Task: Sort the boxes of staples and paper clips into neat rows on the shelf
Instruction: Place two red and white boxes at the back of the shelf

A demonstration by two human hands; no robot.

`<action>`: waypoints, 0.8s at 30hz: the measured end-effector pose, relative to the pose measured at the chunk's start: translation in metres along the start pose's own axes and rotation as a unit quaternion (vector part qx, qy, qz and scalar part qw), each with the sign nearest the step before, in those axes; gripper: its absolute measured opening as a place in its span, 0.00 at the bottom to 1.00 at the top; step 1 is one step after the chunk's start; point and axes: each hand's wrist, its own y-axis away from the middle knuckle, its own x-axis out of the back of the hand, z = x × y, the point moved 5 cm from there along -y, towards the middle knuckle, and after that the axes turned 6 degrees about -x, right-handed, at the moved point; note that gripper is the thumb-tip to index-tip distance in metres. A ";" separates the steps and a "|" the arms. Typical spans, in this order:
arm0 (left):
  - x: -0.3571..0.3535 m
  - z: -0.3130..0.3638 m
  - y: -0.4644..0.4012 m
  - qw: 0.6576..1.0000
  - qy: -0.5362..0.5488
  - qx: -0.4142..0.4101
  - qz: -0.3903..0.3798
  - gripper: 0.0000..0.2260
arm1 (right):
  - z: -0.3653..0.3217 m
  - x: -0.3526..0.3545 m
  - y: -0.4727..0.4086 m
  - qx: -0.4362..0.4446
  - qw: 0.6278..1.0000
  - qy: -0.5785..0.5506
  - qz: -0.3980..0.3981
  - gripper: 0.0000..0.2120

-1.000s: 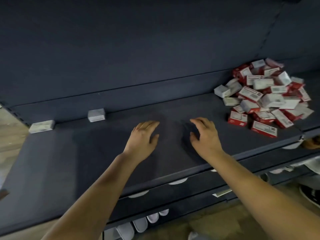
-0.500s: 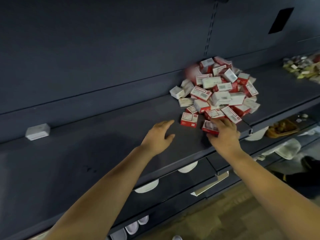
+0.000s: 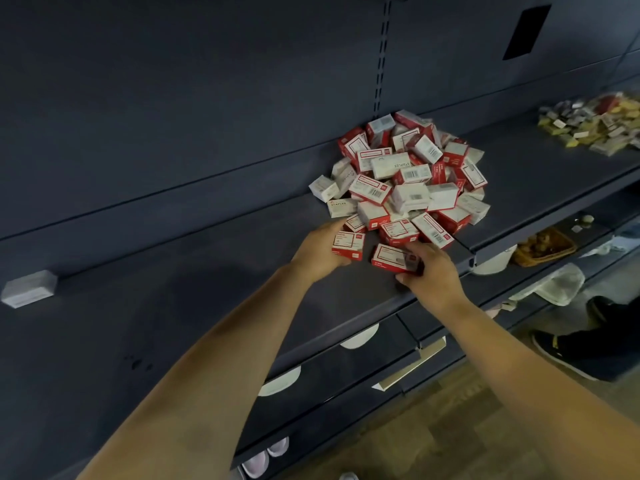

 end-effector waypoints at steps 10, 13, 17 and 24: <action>0.008 -0.021 0.018 0.999 -0.024 0.029 0.026 0.21 | -0.008 -0.010 0.001 0.030 0.998 0.019 -0.060 0.20; 0.019 -0.031 0.043 0.997 -0.011 0.027 0.065 0.19 | -0.024 -0.020 0.012 0.056 0.995 0.001 -0.082 0.20; 0.042 -0.055 0.085 0.991 0.017 0.064 0.119 0.19 | -0.054 -0.040 0.024 0.083 0.986 -0.059 -0.133 0.19; 0.083 -0.081 0.165 0.973 0.075 0.127 0.179 0.19 | -0.108 -0.077 0.047 0.083 0.950 -0.166 -0.252 0.18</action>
